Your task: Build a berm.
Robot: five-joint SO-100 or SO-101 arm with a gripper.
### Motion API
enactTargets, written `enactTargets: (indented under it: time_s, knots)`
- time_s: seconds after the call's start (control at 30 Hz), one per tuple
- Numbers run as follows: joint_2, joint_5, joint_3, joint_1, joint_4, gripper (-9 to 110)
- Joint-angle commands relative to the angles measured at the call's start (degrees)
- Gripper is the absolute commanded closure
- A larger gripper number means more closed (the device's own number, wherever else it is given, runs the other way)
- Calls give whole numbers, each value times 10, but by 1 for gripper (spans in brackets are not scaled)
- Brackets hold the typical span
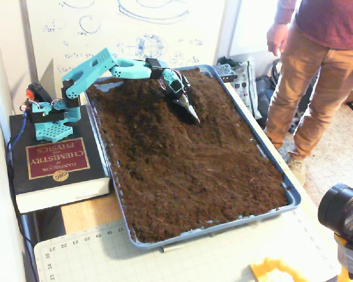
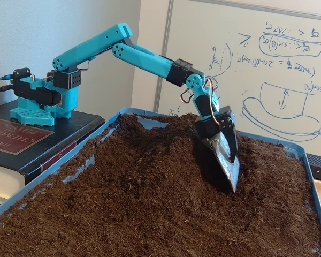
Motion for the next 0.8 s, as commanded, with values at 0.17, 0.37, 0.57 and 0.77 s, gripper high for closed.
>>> enactTargets:
  time_s: [0.17, 0.37, 0.57, 0.77]
  knots:
    - [69, 60, 1, -30, -20, 101]
    - [54, 67, 2, -49, -20, 101]
    - [38, 67, 2, -70, -20, 101]
    - [37, 67, 16, -105, -13, 101]
